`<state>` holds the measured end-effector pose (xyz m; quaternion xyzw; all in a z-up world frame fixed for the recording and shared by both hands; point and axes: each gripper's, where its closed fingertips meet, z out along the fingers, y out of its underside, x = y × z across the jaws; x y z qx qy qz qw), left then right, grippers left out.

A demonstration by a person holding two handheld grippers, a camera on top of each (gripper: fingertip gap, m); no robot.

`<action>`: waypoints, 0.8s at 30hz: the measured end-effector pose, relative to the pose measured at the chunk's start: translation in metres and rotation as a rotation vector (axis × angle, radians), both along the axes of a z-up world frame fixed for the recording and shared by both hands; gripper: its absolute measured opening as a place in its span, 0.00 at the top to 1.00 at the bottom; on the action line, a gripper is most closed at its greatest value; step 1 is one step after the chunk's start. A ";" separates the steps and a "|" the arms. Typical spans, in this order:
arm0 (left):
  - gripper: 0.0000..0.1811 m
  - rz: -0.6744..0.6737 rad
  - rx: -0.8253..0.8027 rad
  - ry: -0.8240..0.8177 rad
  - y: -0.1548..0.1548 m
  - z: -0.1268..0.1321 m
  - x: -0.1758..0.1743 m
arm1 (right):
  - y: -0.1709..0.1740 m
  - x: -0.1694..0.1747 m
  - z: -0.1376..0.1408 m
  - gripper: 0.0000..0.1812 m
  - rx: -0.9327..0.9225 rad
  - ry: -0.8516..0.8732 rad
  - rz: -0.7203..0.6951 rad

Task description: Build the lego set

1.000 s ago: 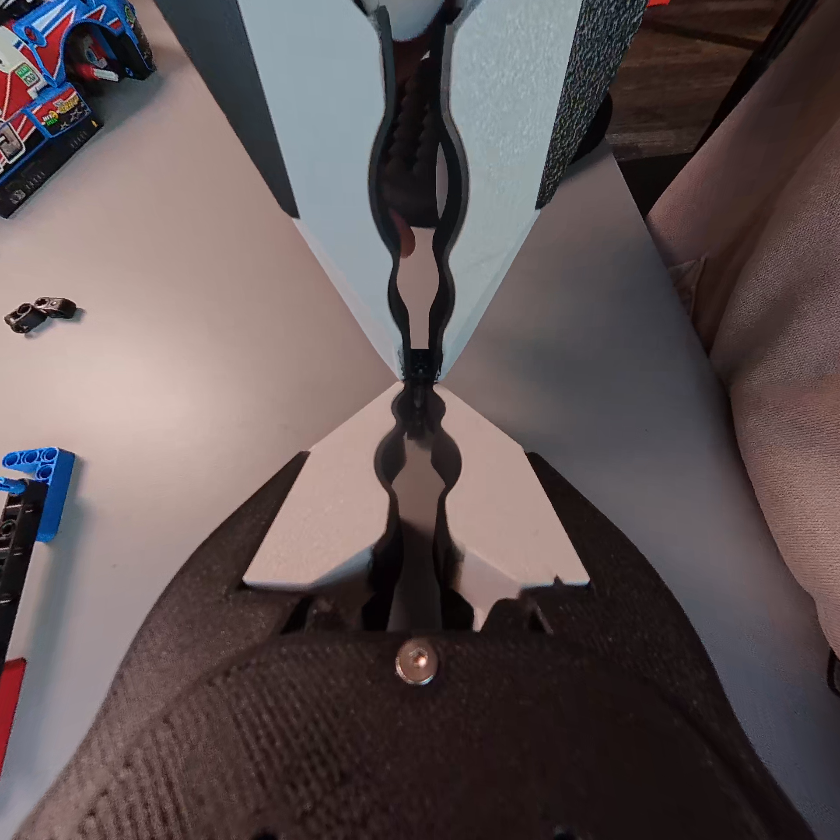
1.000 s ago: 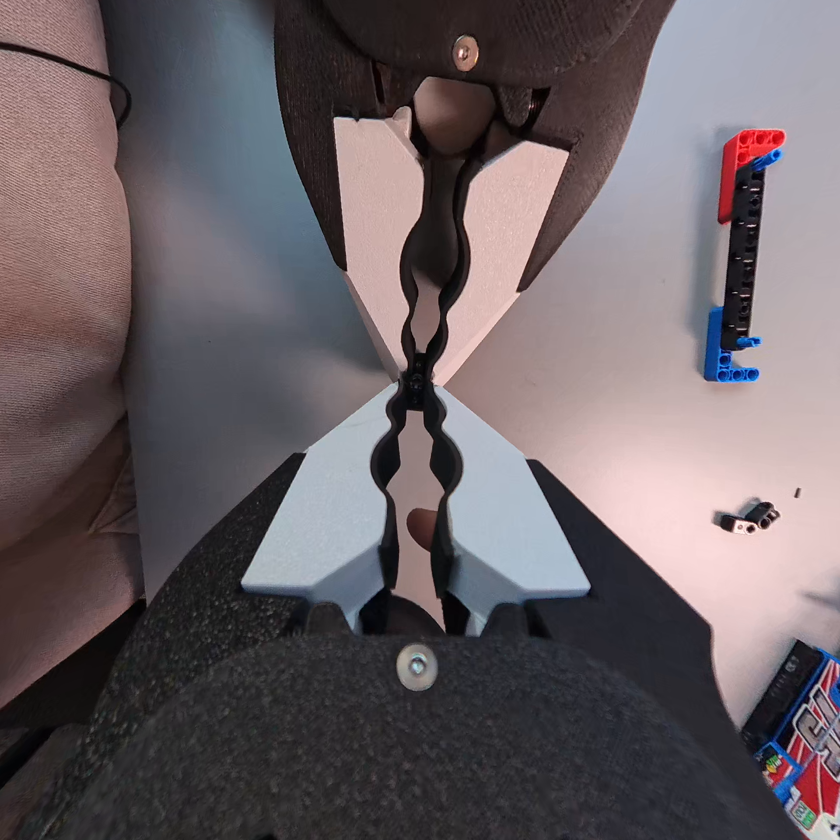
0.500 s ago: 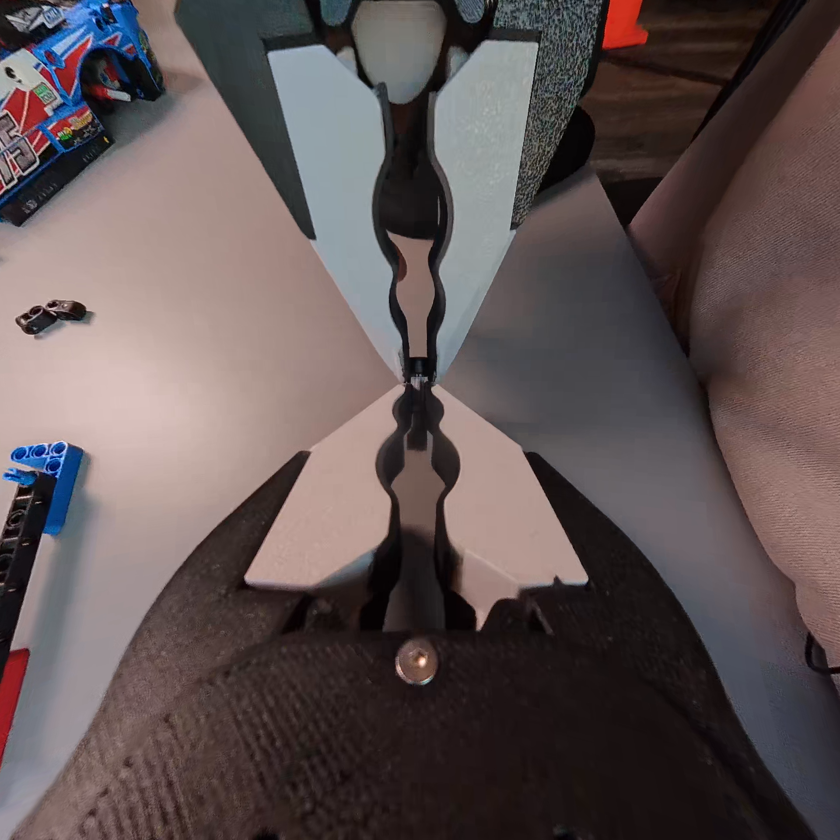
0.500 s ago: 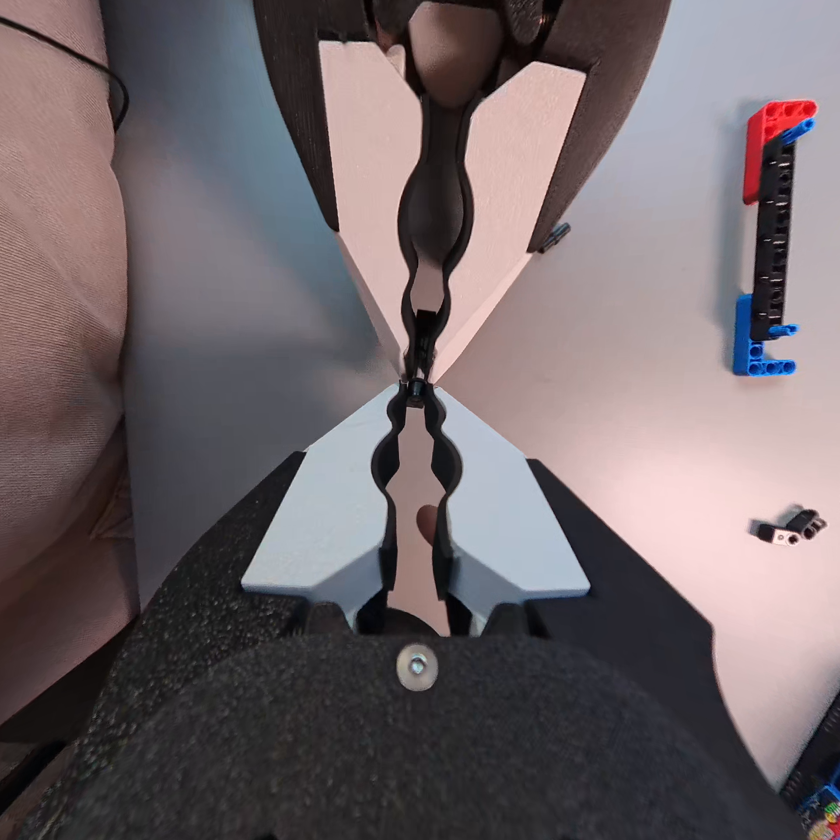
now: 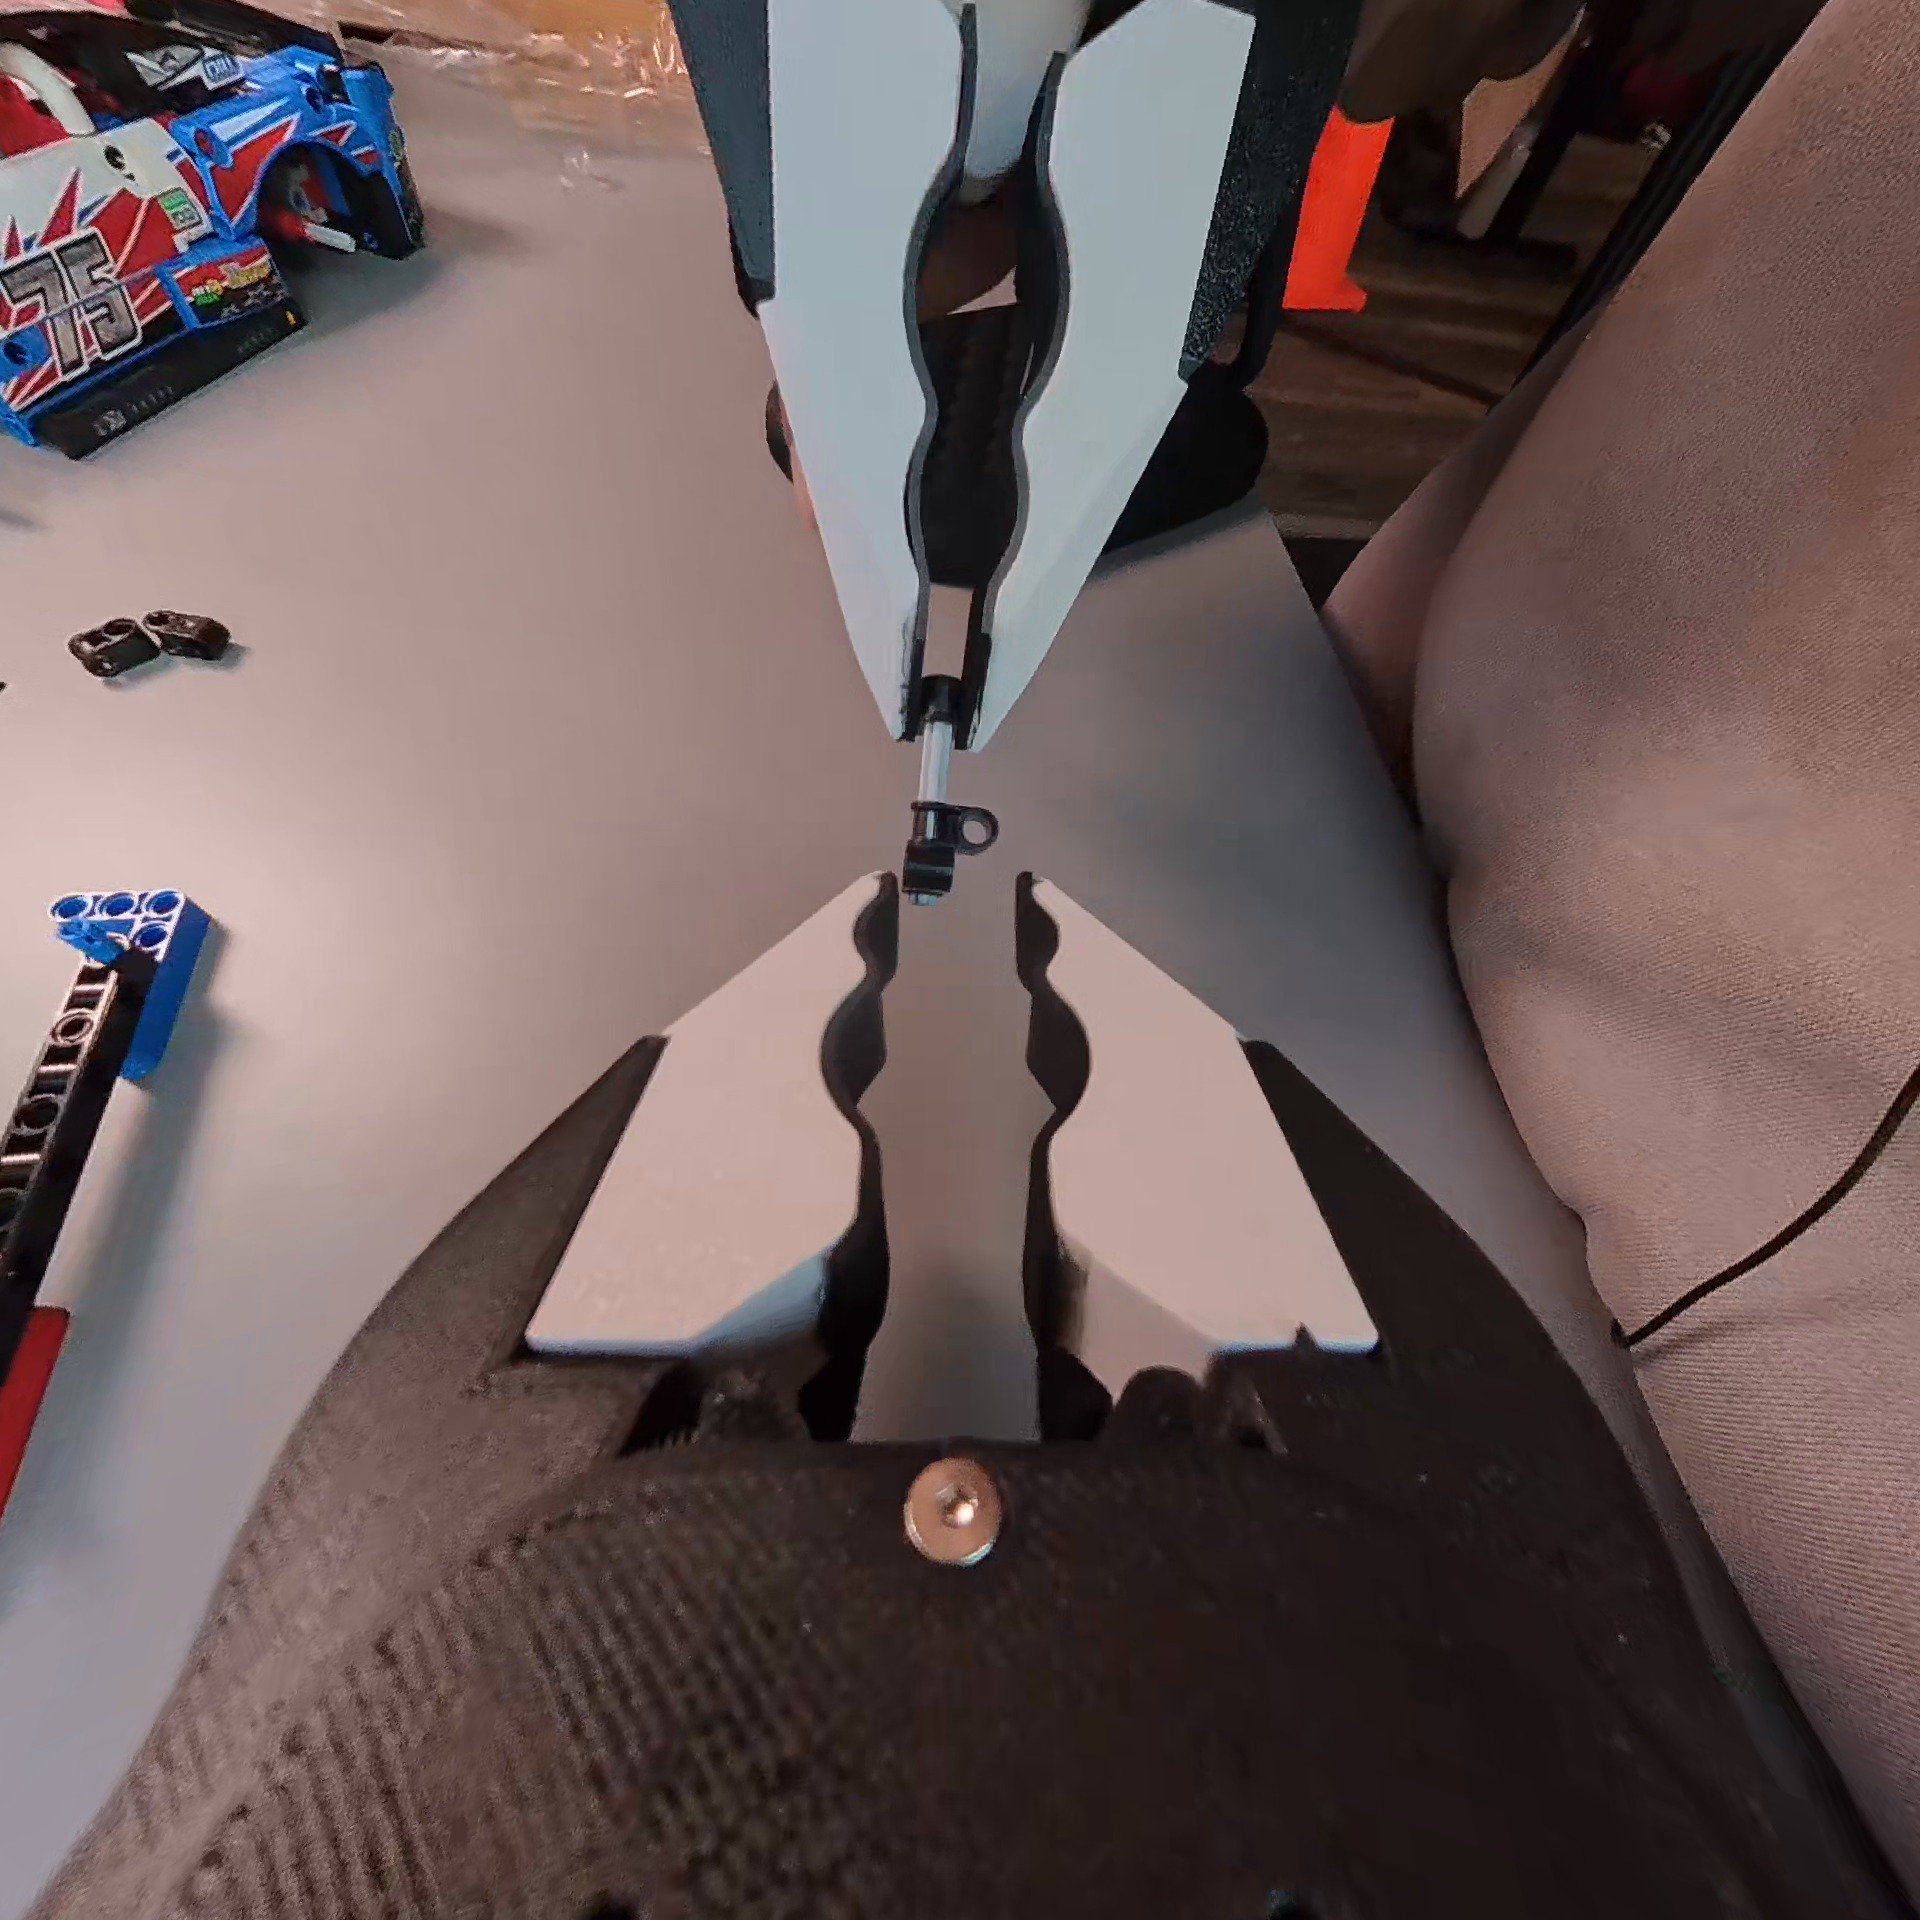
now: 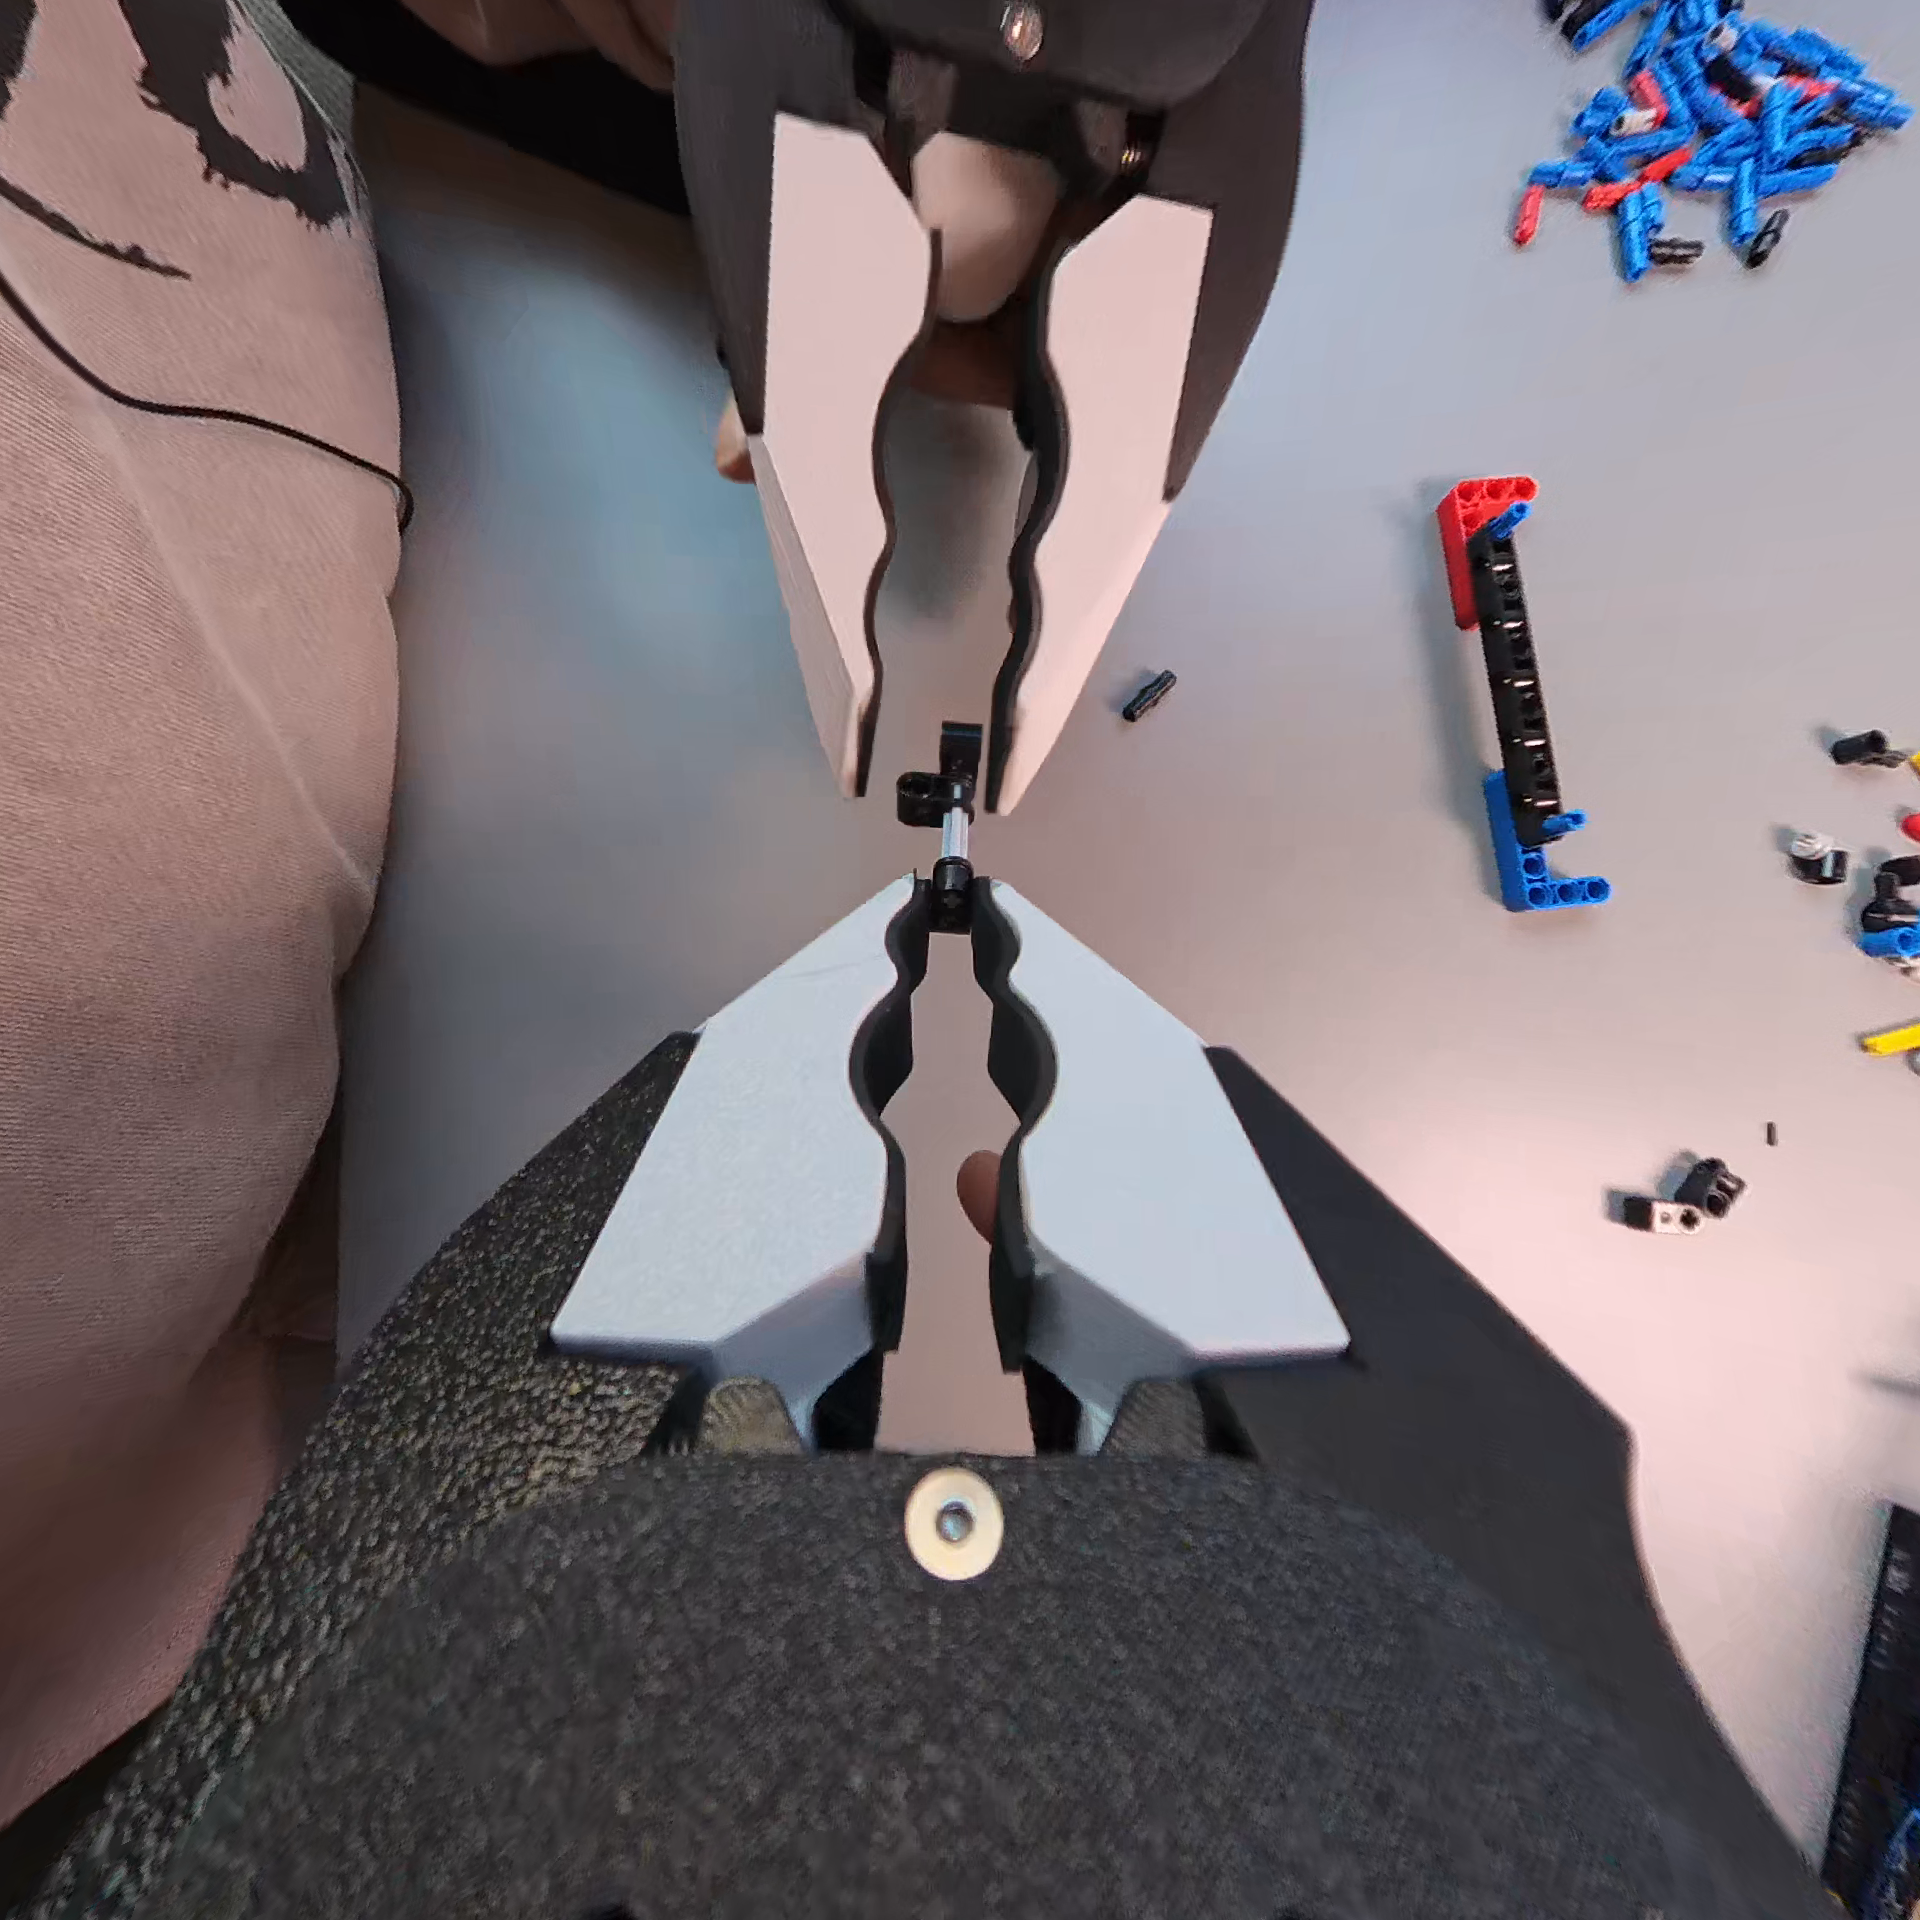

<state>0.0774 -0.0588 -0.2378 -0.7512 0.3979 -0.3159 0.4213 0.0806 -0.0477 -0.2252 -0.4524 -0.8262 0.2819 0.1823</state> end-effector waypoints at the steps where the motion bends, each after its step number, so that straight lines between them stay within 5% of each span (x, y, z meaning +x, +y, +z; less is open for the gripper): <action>1: 0.94 0.010 0.011 0.003 0.002 0.001 0.001 | 0.001 -0.001 0.002 0.97 -0.005 0.015 -0.004; 24: 0.97 0.026 0.002 0.088 0.006 -0.017 0.005 | -0.006 -0.005 -0.025 0.97 -0.143 0.062 -0.108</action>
